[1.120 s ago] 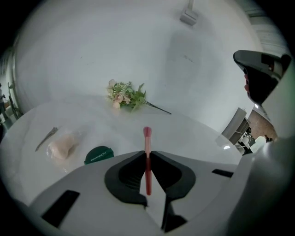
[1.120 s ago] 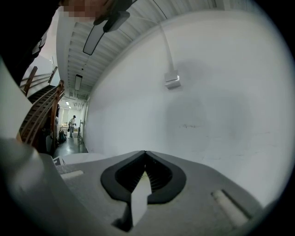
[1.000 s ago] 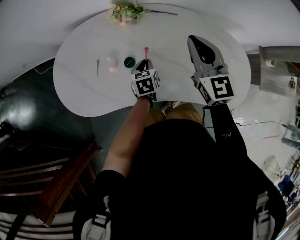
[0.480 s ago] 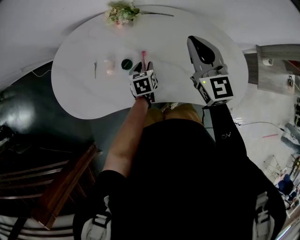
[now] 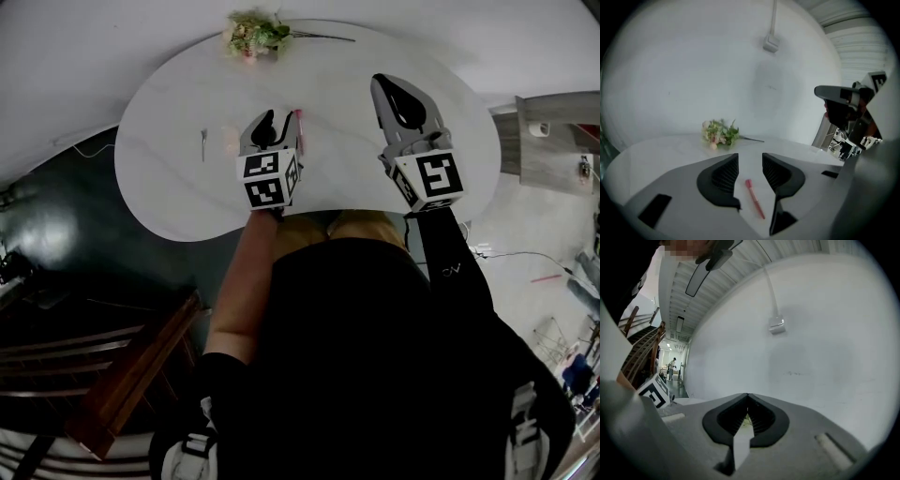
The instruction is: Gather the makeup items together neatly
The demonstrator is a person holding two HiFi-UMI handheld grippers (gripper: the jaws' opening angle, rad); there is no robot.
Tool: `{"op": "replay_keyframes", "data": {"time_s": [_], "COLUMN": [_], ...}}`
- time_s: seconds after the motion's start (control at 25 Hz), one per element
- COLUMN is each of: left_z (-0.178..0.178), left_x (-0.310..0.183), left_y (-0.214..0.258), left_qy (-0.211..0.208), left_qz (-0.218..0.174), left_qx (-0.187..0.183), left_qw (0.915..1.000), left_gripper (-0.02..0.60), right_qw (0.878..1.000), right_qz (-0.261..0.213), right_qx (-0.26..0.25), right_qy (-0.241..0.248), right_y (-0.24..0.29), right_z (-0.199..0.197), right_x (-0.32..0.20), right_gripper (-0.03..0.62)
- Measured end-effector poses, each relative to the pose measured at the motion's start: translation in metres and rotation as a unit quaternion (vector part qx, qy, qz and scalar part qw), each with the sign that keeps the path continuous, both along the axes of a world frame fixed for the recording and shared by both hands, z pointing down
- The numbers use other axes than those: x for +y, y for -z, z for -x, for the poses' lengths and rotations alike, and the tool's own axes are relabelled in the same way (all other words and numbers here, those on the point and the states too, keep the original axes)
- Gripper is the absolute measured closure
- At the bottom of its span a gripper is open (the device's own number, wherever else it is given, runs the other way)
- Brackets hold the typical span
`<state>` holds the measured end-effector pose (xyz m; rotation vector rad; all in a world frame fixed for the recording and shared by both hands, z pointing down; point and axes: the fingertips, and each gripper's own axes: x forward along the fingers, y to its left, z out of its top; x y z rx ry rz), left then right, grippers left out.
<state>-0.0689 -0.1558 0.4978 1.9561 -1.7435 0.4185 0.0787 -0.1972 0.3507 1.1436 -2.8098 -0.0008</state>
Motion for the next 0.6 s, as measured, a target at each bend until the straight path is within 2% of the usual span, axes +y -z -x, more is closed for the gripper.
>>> {"op": "replay_keyframes", "data": {"time_s": [0.28,0.44,0.6], "left_z": [0.048,0.085,0.123], "left_x": [0.004,0.008,0.016], "left_y": [0.079,0.107,0.135], "left_qy": [-0.032,-0.057,-0.074], "left_qz": [-0.083,-0.121,-0.152], "left_qx": [-0.033,-0.074,-0.095], "left_qw": [0.9955,0.9883,0.9809], "left_gripper": [0.425,0.425,0.425], "right_qw": [1.0,0.999,0.998], "right_qz": [-0.013,-0.027,-0.031], "right_qx": [-0.022,-0.025,-0.029], "right_qy": [-0.013,-0.028,-0.044], "right_y": [0.016,0.027,0.029], "right_z": [0.036,0.067,0.102], "right_x": [-0.002,0.0,0.015], "right_gripper": [0.589,0.588,0.588]}}
